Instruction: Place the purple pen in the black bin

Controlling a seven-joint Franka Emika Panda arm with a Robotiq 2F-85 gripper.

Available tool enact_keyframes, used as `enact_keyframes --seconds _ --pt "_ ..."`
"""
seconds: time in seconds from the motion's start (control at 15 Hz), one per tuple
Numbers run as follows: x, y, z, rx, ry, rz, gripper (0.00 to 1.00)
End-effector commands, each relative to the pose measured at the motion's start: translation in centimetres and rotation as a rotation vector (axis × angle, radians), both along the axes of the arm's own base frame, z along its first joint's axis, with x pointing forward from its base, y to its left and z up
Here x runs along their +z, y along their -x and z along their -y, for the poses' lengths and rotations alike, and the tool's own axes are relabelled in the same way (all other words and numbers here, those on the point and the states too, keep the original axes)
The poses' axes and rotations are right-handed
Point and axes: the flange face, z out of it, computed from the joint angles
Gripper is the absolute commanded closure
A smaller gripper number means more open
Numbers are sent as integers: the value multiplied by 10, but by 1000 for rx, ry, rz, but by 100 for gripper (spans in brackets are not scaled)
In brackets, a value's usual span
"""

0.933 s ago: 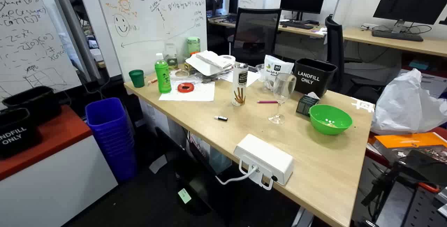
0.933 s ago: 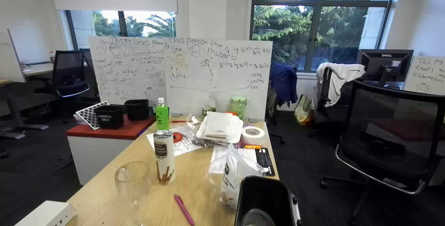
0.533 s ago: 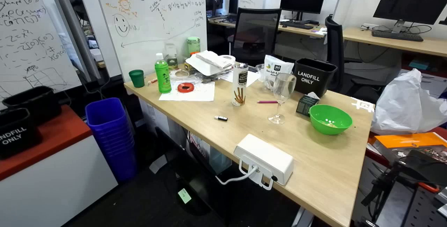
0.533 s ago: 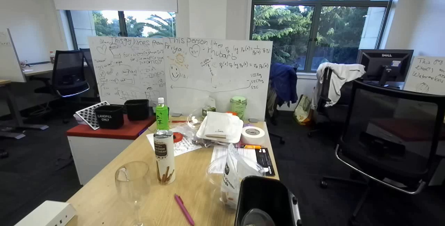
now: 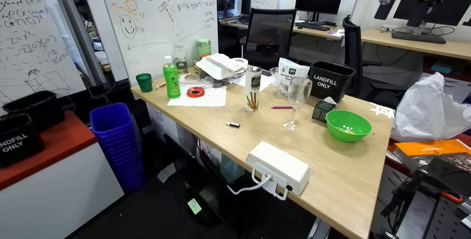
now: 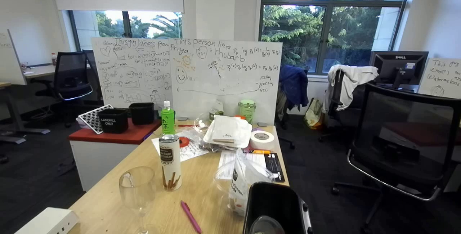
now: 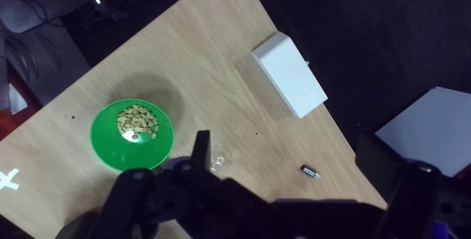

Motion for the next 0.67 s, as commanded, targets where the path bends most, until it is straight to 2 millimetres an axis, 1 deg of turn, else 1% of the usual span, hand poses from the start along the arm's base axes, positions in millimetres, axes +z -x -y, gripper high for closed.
enact_keyframes --seconds 0.0,0.27,0.4,0.47,0.53,0.6 --pt "-8 -39 8 -195 -63 1 0" --pt "-28 -87 31 -432 -54 35 0" --pt "-37 -101 45 -553 -49 25 0" --pt "-35 -89 38 -468 -46 39 0" --pt "-40 -94 40 -482 -45 31 0" --pt "-41 -95 40 -480 -45 28 0"
